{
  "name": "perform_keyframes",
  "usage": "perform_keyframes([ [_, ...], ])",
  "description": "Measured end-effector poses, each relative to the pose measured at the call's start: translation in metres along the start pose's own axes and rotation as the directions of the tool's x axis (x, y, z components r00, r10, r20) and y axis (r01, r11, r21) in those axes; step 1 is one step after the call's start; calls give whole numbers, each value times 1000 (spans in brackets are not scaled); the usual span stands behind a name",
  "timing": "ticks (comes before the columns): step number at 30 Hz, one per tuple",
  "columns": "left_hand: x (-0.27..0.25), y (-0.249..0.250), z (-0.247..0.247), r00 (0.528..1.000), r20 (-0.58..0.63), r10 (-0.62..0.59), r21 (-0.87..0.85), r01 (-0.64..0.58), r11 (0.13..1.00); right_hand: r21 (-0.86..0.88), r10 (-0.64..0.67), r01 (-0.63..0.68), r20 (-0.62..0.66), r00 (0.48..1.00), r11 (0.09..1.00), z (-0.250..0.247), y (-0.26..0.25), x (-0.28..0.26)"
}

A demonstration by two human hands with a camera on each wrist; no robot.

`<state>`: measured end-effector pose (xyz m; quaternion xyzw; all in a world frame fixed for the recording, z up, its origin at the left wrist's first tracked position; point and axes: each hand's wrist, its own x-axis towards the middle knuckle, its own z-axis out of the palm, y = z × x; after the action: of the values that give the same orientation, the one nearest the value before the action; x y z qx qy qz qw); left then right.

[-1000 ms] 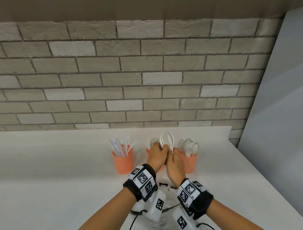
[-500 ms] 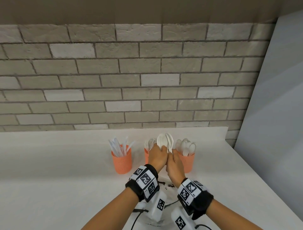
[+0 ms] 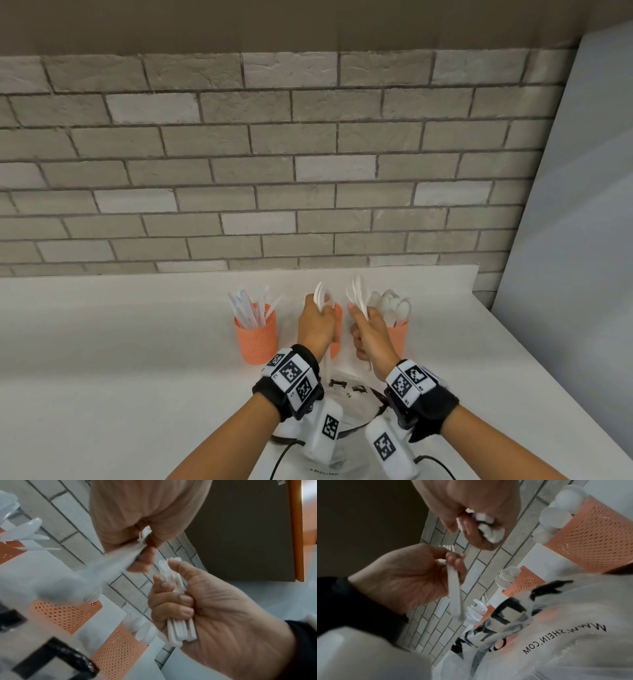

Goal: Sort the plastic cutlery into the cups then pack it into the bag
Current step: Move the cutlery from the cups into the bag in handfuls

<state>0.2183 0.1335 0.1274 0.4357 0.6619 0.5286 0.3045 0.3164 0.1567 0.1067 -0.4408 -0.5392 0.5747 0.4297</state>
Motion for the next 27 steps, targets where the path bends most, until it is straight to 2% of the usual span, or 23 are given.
perform_keyframes([
  [2, 1, -1, -1, 1000, -15, 9, 13, -9, 1000, 68, 37, -43, 88, 995, 997, -2, -1, 0],
  [4, 3, -3, -3, 1000, -6, 13, -48, -14, 999, 150, 57, -82, 169, 984, 985, -3, -2, -1],
  [8, 3, 2, -6, 1000, 5, -25, -139, 26, 990, 153, 56, -92, 224, 973, 984, -3, -2, 0],
  [14, 7, 0, -1, 999, -12, 52, -186, -53, 981, -10, -10, 12, 195, 981, 1000, 2, -1, -2],
  [19, 11, -3, 2, 995, -19, 97, -148, -98, 984, -31, -35, 41, 164, 986, 999, 5, -1, -4],
  [27, 20, -10, 11, 1000, -20, 14, -164, -17, 986, -7, -45, 46, 111, 993, 999, 6, -2, -5],
])
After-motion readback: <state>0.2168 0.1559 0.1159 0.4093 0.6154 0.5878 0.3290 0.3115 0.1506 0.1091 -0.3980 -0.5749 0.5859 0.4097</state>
